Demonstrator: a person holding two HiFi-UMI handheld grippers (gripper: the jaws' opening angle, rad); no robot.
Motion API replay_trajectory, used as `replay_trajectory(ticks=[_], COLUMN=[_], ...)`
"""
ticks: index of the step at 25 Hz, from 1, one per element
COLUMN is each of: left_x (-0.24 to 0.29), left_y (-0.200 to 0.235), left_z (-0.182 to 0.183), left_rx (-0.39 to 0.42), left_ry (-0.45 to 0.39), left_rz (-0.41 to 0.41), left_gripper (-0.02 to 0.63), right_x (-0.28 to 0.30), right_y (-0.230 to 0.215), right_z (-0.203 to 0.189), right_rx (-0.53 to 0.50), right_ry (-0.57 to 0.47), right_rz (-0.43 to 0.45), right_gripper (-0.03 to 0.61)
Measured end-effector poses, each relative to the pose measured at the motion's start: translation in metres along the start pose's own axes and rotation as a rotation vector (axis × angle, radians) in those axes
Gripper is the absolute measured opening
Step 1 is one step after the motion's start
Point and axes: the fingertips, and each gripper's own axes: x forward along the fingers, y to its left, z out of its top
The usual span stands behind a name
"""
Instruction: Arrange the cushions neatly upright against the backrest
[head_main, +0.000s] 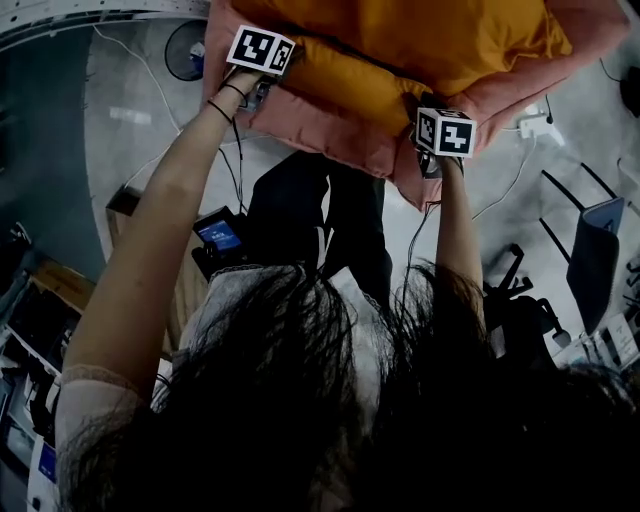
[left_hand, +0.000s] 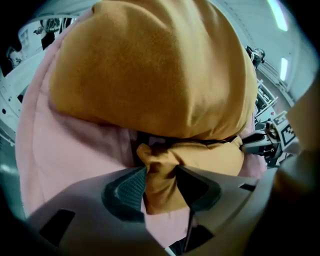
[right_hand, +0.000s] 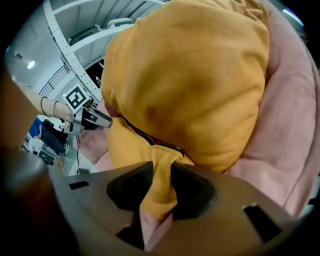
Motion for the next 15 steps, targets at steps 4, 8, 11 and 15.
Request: replay_trajectory(ticks=[4, 8, 11, 15], left_x=[0.012, 0.021, 0.027, 0.02], left_y=[0.003, 0.01, 0.008, 0.002], left_z=[0.004, 0.002, 0.002, 0.005], left_rx=[-0.045, -0.068, -0.066, -0.043], left_ry=[0.016, 0.03, 0.028, 0.006], left_rz=[-0.013, -0.008, -0.014, -0.038], left_gripper=[0.204, 0.204, 0.206, 0.206], right_x=[0.013, 0.023, 0.026, 0.02], right_y=[-0.011, -0.015, -0.023, -0.024], right_z=[-0.002, -0.007, -0.008, -0.006], right_rx=[0.048, 0.053, 0.048, 0.07], right_ry=[0.042, 0.072, 0.068, 0.039], right_rz=[0.005, -0.04, -0.076, -0.076], right_gripper=[0.129, 0.129, 0.13, 0.13])
